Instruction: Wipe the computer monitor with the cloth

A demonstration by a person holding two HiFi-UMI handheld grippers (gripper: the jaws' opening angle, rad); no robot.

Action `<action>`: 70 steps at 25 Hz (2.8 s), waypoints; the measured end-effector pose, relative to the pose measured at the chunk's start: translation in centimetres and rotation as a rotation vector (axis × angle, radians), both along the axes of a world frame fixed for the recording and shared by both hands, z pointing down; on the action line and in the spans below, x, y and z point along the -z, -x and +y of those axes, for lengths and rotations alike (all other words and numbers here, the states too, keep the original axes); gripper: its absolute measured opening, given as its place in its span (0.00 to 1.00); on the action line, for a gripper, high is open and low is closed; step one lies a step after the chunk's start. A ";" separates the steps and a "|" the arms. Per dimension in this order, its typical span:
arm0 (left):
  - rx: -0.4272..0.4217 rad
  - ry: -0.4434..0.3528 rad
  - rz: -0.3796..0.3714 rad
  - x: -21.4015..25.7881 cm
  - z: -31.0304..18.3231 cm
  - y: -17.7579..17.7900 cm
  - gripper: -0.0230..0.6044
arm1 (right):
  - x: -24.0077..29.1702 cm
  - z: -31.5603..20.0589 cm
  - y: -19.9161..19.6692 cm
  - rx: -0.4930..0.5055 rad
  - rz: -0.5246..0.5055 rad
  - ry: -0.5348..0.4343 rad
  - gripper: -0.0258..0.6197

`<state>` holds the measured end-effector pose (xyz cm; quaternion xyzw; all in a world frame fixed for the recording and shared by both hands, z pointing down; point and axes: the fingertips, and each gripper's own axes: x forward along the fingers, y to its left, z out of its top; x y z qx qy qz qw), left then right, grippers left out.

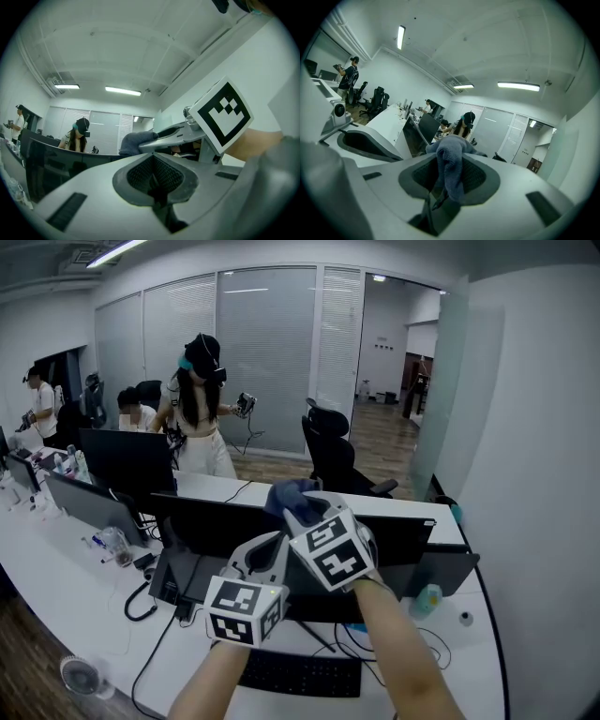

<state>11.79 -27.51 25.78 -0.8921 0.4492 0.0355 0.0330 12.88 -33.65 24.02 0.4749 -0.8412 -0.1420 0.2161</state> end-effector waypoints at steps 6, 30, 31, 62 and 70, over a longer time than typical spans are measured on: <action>-0.004 0.002 0.012 -0.1 0.1 -1.4 0.05 | 0.0 0.2 -2.0 -0.012 -0.009 0.008 0.23; -0.056 0.002 0.009 -0.4 1.1 -6.9 0.05 | 0.0 1.1 -8.8 -0.075 -0.001 -0.008 0.23; -0.058 0.002 0.008 -0.5 1.2 -7.1 0.05 | 0.1 1.2 -9.0 -0.077 -0.001 -0.009 0.23; -0.176 -0.019 -0.019 -0.2 3.7 -14.5 0.05 | 0.3 2.8 -19.2 -0.225 -0.011 0.017 0.23; -0.192 -0.022 -0.023 -0.3 4.0 -15.6 0.05 | 0.3 3.2 -21.3 -0.267 -0.027 0.022 0.23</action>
